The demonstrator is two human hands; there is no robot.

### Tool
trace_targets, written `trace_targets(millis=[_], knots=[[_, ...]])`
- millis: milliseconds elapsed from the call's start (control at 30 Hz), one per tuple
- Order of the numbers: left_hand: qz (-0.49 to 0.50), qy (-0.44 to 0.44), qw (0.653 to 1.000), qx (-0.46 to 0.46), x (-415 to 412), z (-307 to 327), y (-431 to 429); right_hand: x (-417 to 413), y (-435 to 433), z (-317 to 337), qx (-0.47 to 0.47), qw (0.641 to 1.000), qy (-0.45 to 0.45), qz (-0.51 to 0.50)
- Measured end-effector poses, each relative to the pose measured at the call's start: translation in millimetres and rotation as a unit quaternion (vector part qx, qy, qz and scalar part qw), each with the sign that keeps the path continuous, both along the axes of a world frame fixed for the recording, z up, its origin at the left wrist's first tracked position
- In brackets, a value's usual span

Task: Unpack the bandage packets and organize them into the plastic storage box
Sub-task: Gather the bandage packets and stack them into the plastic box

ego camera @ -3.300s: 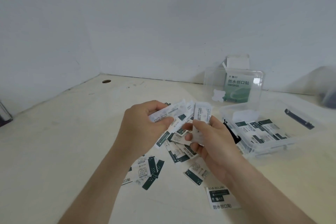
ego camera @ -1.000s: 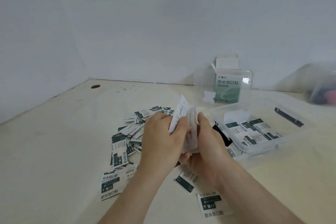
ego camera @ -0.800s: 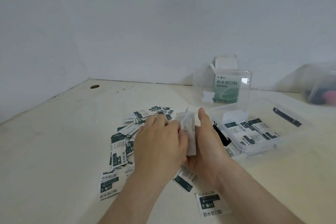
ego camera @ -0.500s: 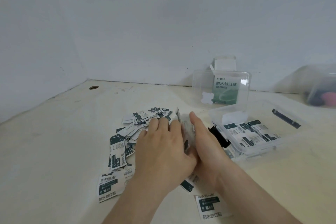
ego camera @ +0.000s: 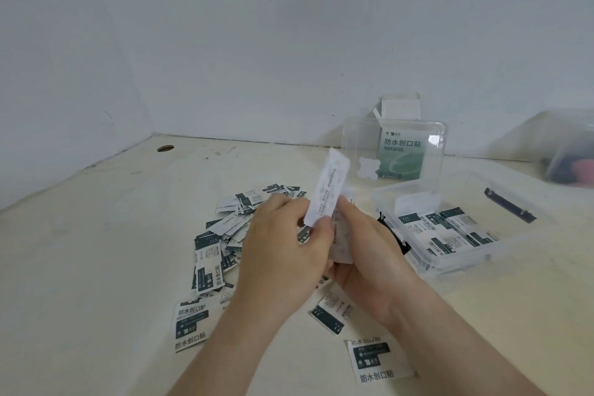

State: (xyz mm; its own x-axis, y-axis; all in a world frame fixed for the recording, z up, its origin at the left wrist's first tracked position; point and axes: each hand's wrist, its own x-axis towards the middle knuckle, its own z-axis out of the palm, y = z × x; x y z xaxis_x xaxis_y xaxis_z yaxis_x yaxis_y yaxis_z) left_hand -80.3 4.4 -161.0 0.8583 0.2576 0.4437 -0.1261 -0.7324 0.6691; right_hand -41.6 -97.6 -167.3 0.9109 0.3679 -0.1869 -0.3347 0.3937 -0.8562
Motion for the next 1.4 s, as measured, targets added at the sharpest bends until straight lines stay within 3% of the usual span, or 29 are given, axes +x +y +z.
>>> trace_targets(millis=[100,167,267,433,533,667,800,967,1133,1267,1400], knots=[[-0.052,0.072,0.981,-0.172,-3,7,0,1,1,2,0.043,0.998,0.038,-0.028],[-0.084,0.132,0.966,-0.206,-4,8,0,4,0,2,0.065,0.995,0.058,-0.044],[-0.105,0.185,0.956,-0.201,-2,7,0,4,0,3,0.088,0.994,0.054,-0.029],[-0.113,0.226,0.963,-0.097,-2,2,4,-2,0,5,0.019,1.000,-0.017,0.007],[-0.114,0.180,0.972,-0.096,-4,5,13,0,-2,6,-0.002,1.000,-0.028,0.002],[-0.015,-0.018,0.983,-0.180,2,9,20,-1,-10,10,-0.025,0.996,-0.048,0.073],[-0.076,-0.026,0.975,-0.205,1,8,15,-7,-9,14,-0.032,0.973,-0.061,0.221],[-0.097,-0.085,0.960,-0.247,-6,12,9,-9,-8,13,0.079,0.951,0.001,0.298],[-0.010,-0.192,0.962,-0.195,0,8,12,-7,-5,11,0.048,0.968,0.038,0.243],[0.028,-0.193,0.971,-0.140,3,4,14,-8,-1,6,0.010,0.985,0.041,0.167],[0.001,-0.165,0.981,-0.097,7,-3,9,-13,3,8,-0.087,0.988,0.003,0.129]])
